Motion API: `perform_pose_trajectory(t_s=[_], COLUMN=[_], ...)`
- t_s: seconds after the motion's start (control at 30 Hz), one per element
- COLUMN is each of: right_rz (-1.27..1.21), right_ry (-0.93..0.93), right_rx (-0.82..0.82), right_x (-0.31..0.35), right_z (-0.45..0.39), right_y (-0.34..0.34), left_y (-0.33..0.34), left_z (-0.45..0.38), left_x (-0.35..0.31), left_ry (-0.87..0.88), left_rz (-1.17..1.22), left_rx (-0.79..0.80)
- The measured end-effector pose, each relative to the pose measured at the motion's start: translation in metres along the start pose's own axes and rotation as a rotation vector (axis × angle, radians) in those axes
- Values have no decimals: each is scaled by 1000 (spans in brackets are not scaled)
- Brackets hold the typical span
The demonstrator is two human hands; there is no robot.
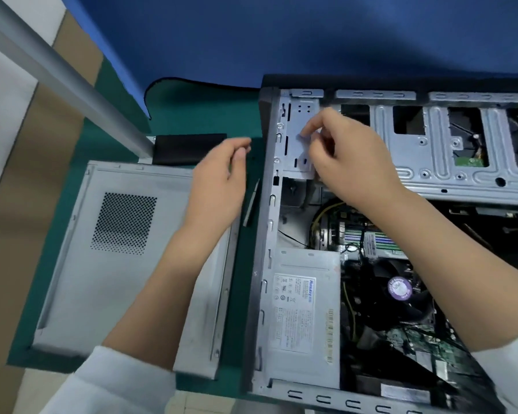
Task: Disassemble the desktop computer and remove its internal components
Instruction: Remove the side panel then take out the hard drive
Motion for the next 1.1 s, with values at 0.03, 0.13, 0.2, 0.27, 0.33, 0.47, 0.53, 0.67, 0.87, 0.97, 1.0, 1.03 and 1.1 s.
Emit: perform_pose_trajectory(t_s=[0.03,0.13,0.2,0.27,0.33,0.47,0.53,0.67,0.87,0.97,1.0,1.03,1.1], right_rz=[-107,-243,-268,-287,-307,-401,-501,-600,-589,-566,-558,-553,-549], right_ry=[14,32,53,112,177,331,396,478,615,652,664,673,690], right_rx=[-1,-39,-58,-94,-146,-310,-398,-487,-411,-372,-357,-340,-305], right_x=[-3,-10,-20,-40,-64,-113,-130,-143,-152,-152,-152,-152,-153], right_z=[7,39,67,95,122,166,184,204,212,211,211,211,212], right_y=[-3,-19,-28,-37,-47,-72,-77,-76,-67,-66,-66,-66,-65], left_y=[-9,-12,18,67,114,151,151,148,144,142,142,141,137], left_z=[4,23,34,43,51,59,59,58,59,60,61,62,63], left_x=[-18,-74,-108,-130,-138,-137,-137,-137,-141,-139,-139,-140,-142], left_ry=[57,211,307,363,384,372,371,371,379,364,363,363,373], left_rz=[-19,-138,-274,-412,-573,-783,-774,-766,-708,-698,-702,-697,-639], left_rx=[-46,-133,-50,135,279,298,269,230,192,179,179,177,167])
Point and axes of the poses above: each hand's wrist, its own z-axis away from the middle knuckle, its own y-axis out of the palm, x = y × z, the point moved 10 cm from there along -z, towards the middle knuckle, and after that the axes turned 11 degrees about x, right-handed, at the moved point
